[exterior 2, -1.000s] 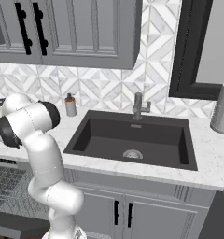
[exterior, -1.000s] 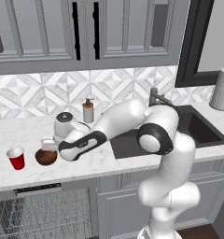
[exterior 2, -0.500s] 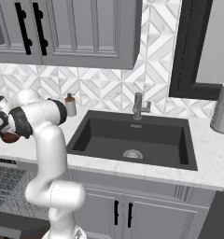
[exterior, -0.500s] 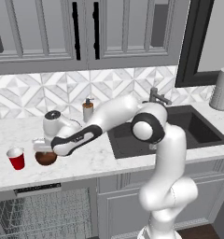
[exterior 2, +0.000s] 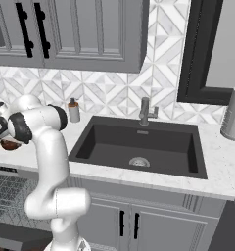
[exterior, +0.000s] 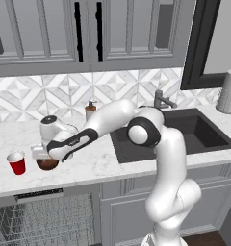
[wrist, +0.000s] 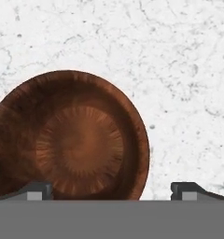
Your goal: Pick up the cup and bowl from the counter, place them in the dishwasher, and close the dishwasher door.
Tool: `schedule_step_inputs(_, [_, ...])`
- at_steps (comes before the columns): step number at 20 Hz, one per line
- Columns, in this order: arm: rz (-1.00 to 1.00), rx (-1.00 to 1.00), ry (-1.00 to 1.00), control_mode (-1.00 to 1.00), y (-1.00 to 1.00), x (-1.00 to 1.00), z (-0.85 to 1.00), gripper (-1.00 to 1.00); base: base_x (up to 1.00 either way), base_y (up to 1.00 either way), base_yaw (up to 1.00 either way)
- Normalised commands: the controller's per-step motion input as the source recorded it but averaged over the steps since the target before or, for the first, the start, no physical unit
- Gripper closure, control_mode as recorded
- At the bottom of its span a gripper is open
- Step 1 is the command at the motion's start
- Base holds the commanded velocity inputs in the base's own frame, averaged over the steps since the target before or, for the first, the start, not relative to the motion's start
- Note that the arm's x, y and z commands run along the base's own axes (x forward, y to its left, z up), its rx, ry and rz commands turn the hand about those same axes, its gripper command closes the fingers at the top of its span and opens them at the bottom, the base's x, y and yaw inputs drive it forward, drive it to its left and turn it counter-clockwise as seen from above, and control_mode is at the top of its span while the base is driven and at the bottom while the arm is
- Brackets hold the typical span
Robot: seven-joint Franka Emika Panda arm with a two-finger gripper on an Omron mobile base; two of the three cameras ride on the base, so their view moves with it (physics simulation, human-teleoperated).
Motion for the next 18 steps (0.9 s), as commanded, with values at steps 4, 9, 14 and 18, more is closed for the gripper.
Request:
schedule_step_inputs(4, [-0.01,0.0,0.0,-1.0,0.0,-0.06,-0.18,-1.0,0.0,0.0,0.0])
schedule_step_inputs(9, [-0.02,0.0,0.0,-1.0,0.0,-0.01,-0.19,-1.0,0.0,0.0,0.0])
schedule_step_inputs(14, [-0.02,0.0,0.0,-1.0,0.0,0.0,-0.12,1.0,0.0,0.0,0.0])
schedule_step_inputs(18, [-0.03,0.0,0.0,-1.0,0.0,0.0,-0.09,1.0,0.0,0.0,0.0])
